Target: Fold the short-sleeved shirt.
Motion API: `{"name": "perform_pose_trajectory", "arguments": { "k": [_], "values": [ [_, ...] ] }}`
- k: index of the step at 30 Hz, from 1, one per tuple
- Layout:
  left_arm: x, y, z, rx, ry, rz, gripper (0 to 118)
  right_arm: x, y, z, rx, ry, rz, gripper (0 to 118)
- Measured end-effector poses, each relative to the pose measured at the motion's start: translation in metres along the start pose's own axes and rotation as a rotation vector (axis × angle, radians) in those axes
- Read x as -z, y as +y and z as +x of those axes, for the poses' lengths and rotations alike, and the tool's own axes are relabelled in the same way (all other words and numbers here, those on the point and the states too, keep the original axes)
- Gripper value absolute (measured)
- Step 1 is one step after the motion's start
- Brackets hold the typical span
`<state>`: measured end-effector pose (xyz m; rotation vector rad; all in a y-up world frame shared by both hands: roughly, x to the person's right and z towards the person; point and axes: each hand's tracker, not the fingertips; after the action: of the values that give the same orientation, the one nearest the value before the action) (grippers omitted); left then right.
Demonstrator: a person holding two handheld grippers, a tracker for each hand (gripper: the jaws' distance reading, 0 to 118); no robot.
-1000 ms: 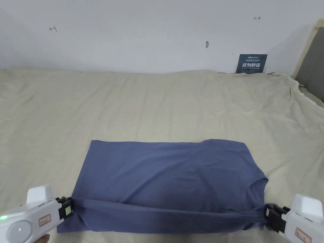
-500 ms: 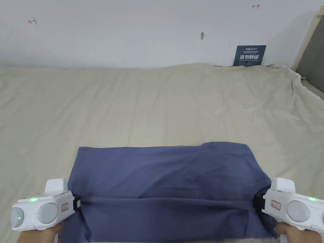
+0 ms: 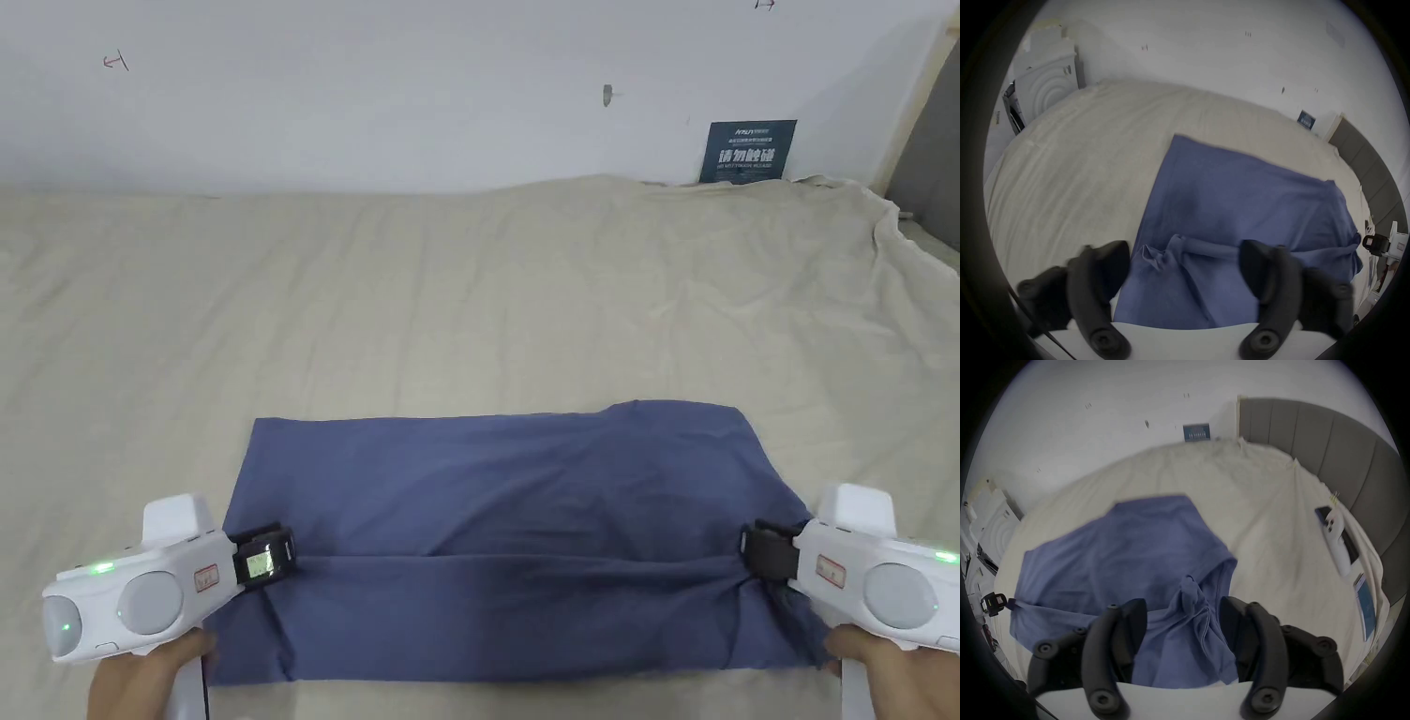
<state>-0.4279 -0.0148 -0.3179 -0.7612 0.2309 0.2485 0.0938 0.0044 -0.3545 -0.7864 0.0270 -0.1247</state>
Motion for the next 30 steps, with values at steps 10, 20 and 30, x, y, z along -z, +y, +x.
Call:
{"name": "perform_pose_trajectory", "arguments": {
  "k": [10, 20, 30],
  "values": [
    [-0.11, -0.001, 0.019, 0.128, 0.003, 0.189, 103, -0.143, 0.002, -0.011, -0.125, 0.006, 0.387, 71],
    [-0.16, -0.051, 0.016, 0.135, -0.054, 0.314, 5, -0.198, -0.047, -0.017, -0.184, -0.112, 0.588, 4],
    [-0.169, -0.06, 0.012, 0.114, -0.096, 0.329, 0, -0.202, -0.056, -0.025, -0.169, -0.053, 0.548, 0]
  ]
}}
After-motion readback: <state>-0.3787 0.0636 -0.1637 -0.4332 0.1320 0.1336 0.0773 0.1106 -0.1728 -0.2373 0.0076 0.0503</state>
